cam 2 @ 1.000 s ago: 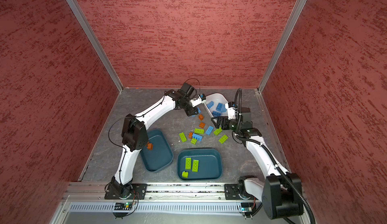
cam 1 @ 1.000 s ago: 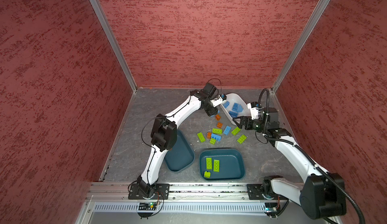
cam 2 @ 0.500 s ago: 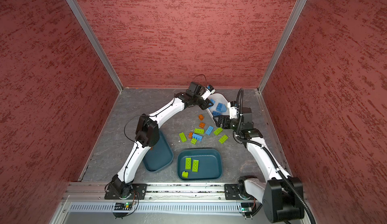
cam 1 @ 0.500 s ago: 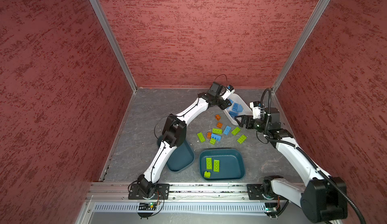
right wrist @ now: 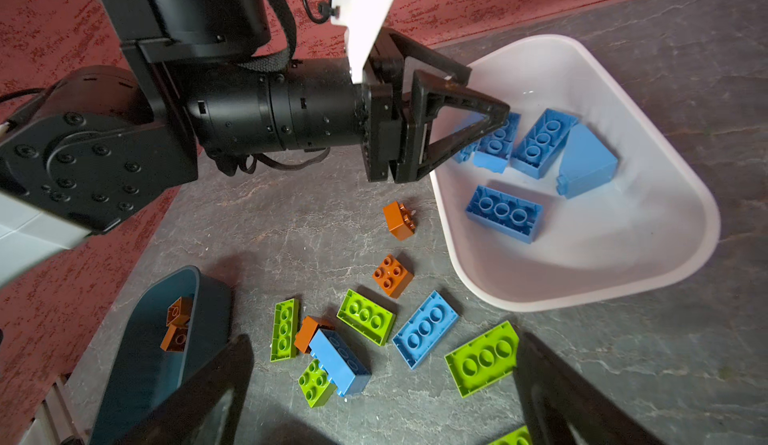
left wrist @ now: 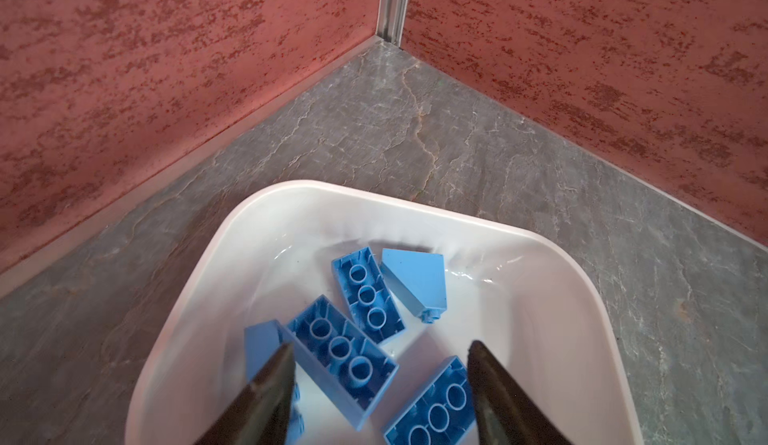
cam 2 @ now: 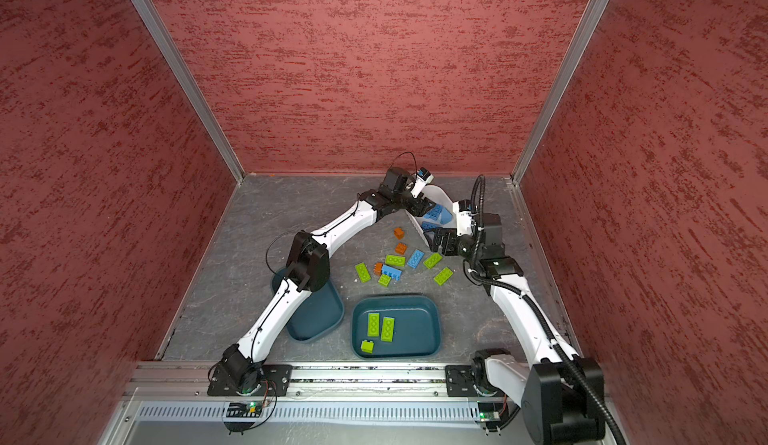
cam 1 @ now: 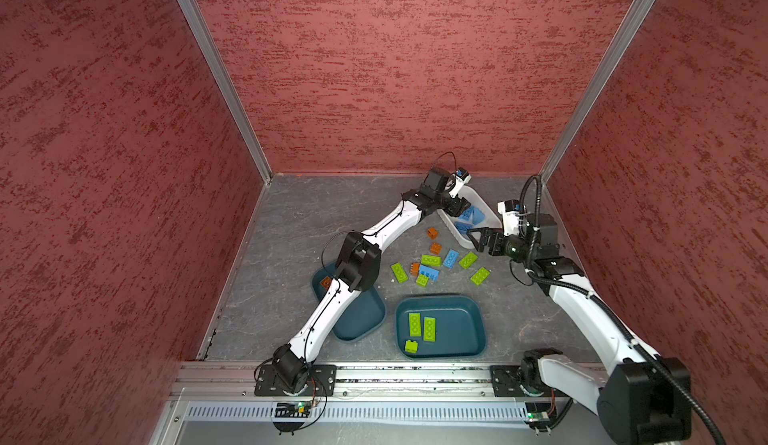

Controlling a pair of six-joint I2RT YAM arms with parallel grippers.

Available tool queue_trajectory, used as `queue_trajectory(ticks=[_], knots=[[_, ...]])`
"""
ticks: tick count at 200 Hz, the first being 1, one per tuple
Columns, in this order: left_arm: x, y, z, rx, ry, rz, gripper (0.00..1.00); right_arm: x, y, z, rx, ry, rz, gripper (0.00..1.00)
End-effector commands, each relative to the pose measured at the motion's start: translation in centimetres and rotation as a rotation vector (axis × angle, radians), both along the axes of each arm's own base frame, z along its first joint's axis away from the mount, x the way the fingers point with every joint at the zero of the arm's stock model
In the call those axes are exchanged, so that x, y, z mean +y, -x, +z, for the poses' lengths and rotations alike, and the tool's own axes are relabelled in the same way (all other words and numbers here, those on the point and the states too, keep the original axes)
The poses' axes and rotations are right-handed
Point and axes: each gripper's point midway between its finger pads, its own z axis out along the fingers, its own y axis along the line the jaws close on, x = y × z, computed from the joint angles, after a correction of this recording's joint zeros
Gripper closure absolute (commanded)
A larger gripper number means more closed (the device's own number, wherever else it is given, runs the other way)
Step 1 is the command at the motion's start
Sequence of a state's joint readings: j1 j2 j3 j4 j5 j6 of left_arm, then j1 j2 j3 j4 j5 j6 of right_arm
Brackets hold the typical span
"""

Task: Sort the legos into containers by color
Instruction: 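Carry the small blue brick into the white tray and release it, then move the left gripper to the pile and grasp a lime-green brick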

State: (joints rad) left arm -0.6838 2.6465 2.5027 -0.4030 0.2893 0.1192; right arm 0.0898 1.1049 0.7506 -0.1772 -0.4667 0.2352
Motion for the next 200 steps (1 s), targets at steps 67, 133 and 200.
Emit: queue_trajectory(ticks=[67, 133, 200], knots=[[10.1, 8.8, 4.3, 0.3, -0.142, 0.316, 0.23, 1.8, 0.8, 0.7, -0.016, -0.031, 0.133, 0.01], [17.1, 15.4, 1.6, 0.552, -0.093, 0.658, 0.24, 3.0, 1.2, 0.3, 0.009, -0.072, 0.198, 0.01], [21.6, 19.2, -2.9, 0.652, -0.163, 1.096, 0.29, 3.7, 1.6, -0.5, 0.032, -0.076, 0.223, 0.01]])
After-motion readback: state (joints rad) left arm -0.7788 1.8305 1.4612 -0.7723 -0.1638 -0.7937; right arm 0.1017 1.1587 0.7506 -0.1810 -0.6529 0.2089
